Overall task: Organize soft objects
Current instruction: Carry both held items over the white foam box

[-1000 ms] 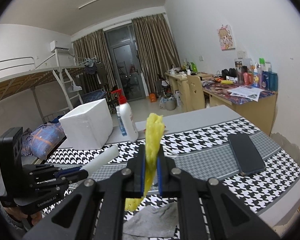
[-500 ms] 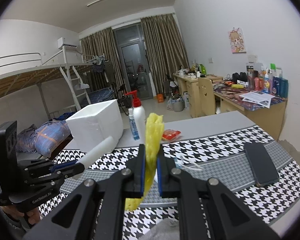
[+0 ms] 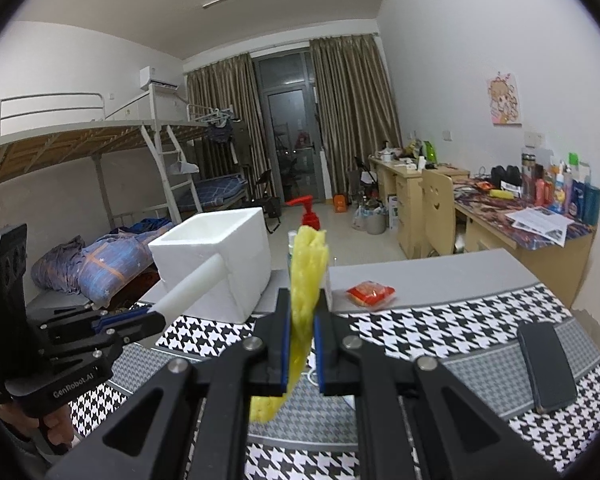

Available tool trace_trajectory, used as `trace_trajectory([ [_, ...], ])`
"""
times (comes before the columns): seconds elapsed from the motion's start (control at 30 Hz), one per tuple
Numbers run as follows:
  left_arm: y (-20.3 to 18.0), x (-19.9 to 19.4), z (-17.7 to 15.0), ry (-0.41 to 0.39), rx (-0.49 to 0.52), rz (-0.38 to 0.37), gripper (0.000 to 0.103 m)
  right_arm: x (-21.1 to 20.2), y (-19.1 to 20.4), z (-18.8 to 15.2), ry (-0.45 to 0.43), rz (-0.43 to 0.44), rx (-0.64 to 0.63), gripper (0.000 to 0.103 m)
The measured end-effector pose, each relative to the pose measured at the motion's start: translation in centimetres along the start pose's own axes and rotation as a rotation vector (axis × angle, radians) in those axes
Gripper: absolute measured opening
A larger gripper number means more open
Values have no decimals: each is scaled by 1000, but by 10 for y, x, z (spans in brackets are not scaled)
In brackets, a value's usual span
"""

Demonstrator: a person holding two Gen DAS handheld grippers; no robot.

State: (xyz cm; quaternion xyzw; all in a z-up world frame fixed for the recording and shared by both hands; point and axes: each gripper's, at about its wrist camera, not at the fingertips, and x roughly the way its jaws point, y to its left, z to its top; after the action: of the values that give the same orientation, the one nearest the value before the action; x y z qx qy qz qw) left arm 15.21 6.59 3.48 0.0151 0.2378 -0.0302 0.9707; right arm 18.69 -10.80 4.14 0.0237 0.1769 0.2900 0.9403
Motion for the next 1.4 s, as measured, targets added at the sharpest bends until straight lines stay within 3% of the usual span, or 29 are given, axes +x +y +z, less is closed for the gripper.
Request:
trace_trajectory([
  [1.4, 76, -9, 46, -134, -83, 164, 9, 60, 77, 60, -30, 57, -174, 13],
])
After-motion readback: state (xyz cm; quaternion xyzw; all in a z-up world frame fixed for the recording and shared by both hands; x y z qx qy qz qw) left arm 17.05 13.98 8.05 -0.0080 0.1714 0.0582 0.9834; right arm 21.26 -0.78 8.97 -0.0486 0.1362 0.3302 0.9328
